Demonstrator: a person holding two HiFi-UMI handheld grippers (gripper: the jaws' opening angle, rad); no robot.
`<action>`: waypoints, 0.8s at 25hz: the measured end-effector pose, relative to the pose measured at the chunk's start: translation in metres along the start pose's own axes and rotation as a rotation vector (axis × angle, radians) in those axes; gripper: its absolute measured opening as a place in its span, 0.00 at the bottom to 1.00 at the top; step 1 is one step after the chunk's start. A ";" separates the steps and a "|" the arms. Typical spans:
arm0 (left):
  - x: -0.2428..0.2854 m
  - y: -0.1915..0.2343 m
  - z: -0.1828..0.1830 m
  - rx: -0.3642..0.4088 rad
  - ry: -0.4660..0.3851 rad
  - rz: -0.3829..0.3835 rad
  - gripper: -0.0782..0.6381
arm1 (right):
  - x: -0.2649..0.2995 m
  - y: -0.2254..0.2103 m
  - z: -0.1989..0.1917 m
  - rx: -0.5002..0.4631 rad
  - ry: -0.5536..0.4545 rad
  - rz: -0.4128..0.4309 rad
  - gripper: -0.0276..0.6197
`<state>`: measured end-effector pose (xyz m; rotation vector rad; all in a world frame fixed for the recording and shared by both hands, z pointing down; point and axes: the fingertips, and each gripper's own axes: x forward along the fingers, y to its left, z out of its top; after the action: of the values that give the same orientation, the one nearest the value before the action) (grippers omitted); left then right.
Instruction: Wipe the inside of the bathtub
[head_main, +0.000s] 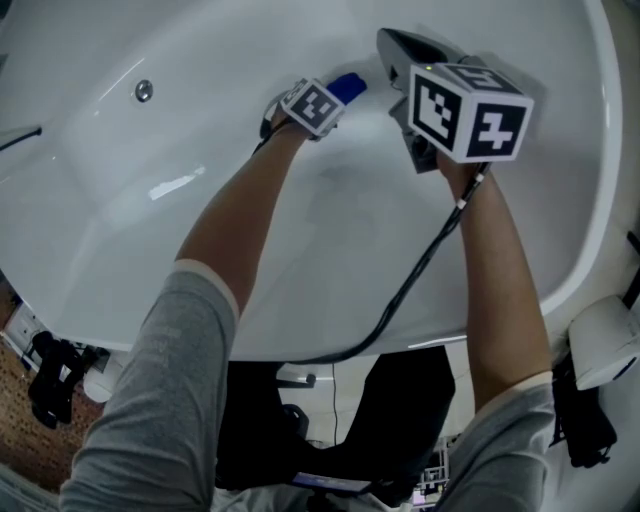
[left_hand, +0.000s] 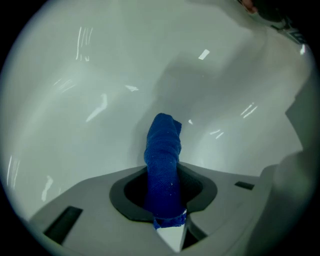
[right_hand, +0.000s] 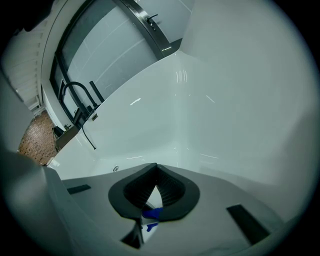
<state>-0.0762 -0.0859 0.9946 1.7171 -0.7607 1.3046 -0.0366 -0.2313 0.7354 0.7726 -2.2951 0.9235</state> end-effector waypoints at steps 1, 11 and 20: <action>-0.004 0.012 -0.001 -0.003 -0.007 0.024 0.28 | -0.001 0.000 0.001 0.000 -0.001 0.000 0.06; -0.027 0.081 -0.036 -0.101 -0.005 0.095 0.28 | 0.004 -0.005 -0.001 0.013 0.013 -0.014 0.06; -0.012 0.047 -0.014 -0.038 -0.021 0.097 0.28 | 0.001 -0.006 0.006 0.027 -0.006 -0.013 0.06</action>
<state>-0.1259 -0.0965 0.9962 1.6837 -0.8849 1.3309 -0.0347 -0.2400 0.7348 0.8015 -2.2842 0.9499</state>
